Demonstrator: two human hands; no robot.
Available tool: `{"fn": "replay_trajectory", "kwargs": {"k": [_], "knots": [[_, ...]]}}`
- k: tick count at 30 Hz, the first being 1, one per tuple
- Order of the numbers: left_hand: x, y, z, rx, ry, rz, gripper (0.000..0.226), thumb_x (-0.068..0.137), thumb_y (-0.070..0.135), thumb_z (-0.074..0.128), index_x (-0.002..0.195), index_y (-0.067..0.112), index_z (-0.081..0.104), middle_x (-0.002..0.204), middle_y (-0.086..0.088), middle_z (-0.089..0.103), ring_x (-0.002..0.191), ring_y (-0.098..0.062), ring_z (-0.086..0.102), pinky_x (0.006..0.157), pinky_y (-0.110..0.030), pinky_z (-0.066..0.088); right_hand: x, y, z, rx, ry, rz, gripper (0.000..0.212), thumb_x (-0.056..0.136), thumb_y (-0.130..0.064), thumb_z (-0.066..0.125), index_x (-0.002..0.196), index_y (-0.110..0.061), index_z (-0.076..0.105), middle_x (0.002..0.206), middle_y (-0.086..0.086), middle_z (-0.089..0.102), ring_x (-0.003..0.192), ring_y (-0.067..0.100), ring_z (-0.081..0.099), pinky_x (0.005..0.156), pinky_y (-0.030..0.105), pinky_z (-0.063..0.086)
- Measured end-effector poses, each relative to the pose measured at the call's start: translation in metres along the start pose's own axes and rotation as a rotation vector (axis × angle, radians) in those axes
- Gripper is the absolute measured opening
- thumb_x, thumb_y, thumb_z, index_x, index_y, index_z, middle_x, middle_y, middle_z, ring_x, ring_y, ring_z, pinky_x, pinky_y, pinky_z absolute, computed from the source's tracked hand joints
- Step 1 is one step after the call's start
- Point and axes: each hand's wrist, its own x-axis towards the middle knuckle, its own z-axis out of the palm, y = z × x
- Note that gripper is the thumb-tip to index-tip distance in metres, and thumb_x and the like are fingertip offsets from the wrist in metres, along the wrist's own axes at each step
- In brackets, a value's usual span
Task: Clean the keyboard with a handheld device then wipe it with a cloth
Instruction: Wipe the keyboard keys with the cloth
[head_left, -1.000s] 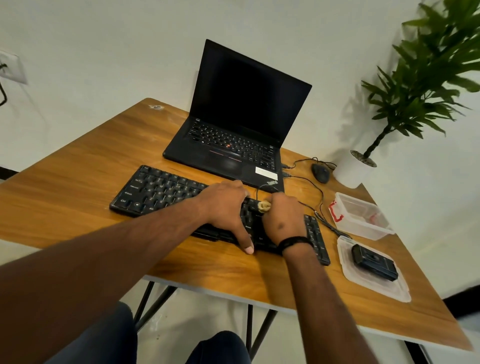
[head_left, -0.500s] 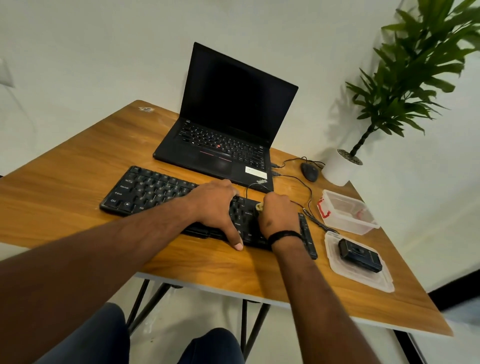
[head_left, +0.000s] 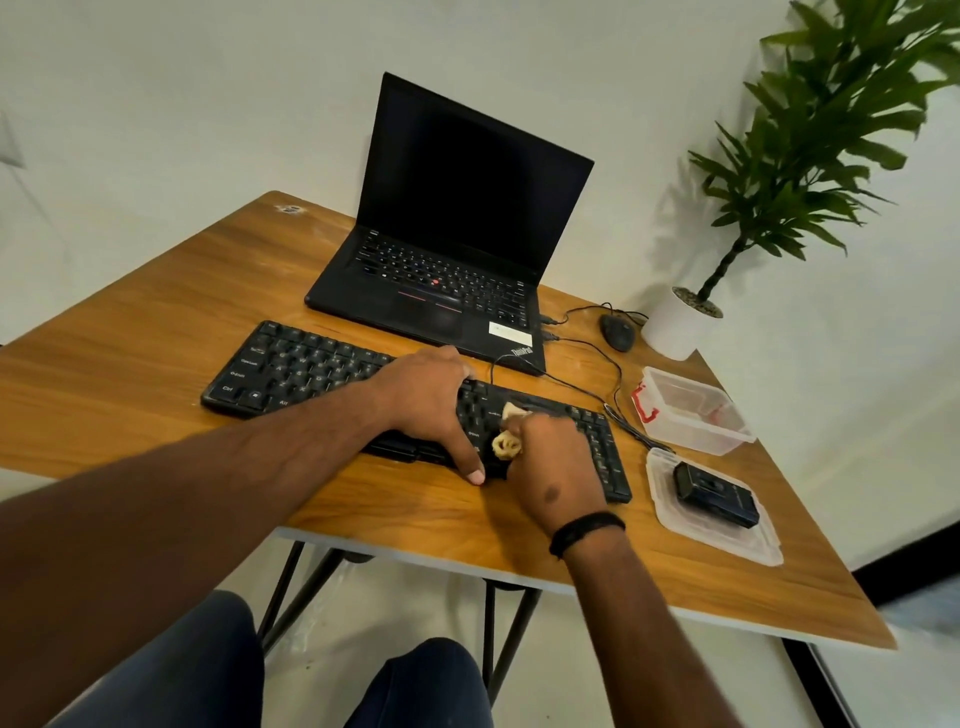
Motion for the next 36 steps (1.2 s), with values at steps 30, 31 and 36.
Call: {"fn": "replay_trajectory", "kwargs": {"k": [30, 31, 36], "knots": [[-0.002, 0.005, 0.001, 0.016, -0.014, -0.018, 0.134, 0.037, 0.077, 0.087, 0.148, 0.019, 0.041, 0.141, 0.002, 0.045, 0.129, -0.020, 0.044, 0.107, -0.040, 0.043, -0.046, -0.005, 0.018, -0.044, 0.106, 0.143, 0.031, 0.098, -0.014, 0.053, 0.129, -0.016, 0.055, 0.128, 0.005, 0.060, 0.116, 0.018, 0.058, 0.095, 0.028, 0.048], [-0.002, 0.005, 0.001, 0.017, -0.013, -0.019, 0.136, 0.037, 0.078, 0.087, 0.149, 0.019, 0.040, 0.142, 0.001, 0.045, 0.130, -0.020, 0.043, 0.107, -0.040, 0.043, -0.049, -0.010, 0.019, -0.054, 0.095, 0.118, 0.029, 0.098, -0.013, 0.051, 0.126, -0.017, 0.057, 0.124, 0.005, 0.062, 0.111, 0.018, 0.060, 0.091, 0.028, 0.049], [-0.002, 0.005, 0.001, 0.009, -0.022, -0.010, 0.136, 0.038, 0.077, 0.087, 0.151, 0.019, 0.039, 0.142, 0.001, 0.044, 0.131, -0.020, 0.043, 0.107, -0.040, 0.043, -0.047, 0.008, -0.007, 0.186, 0.128, 0.141, 0.024, 0.096, -0.011, 0.054, 0.114, -0.019, 0.067, 0.106, 0.000, 0.069, 0.092, 0.011, 0.060, 0.083, 0.023, 0.050]]}}
